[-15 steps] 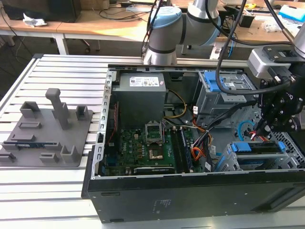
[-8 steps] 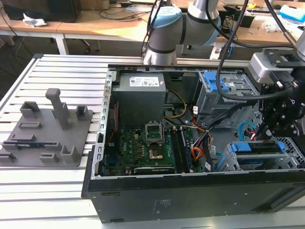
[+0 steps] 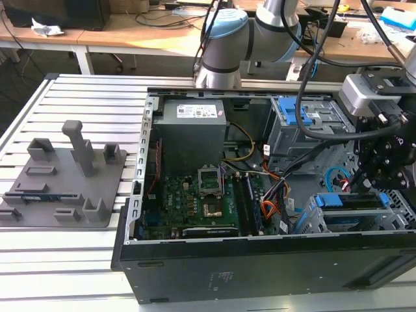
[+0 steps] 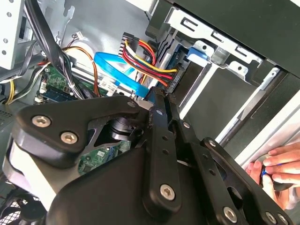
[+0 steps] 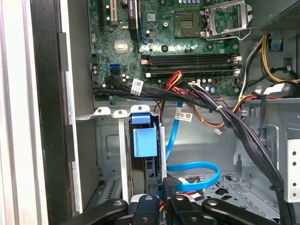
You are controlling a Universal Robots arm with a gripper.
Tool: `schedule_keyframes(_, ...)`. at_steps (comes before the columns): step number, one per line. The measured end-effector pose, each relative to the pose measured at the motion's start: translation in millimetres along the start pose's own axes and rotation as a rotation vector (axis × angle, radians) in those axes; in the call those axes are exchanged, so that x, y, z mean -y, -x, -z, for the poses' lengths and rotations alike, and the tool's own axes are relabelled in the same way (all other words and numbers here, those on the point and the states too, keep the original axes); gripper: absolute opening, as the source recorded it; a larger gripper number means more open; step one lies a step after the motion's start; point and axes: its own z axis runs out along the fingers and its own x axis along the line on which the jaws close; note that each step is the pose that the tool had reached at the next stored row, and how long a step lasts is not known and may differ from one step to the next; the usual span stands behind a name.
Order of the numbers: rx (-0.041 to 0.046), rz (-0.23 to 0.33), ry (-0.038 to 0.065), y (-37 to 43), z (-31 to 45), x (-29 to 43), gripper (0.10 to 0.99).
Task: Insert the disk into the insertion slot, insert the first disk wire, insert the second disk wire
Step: 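Insert the second disk wire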
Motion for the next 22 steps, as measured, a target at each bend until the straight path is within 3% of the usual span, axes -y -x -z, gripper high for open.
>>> schedule_keyframes(22, -0.0001, 0.0, 0.002, -3.2, -5.4, -0.1, 0.161)
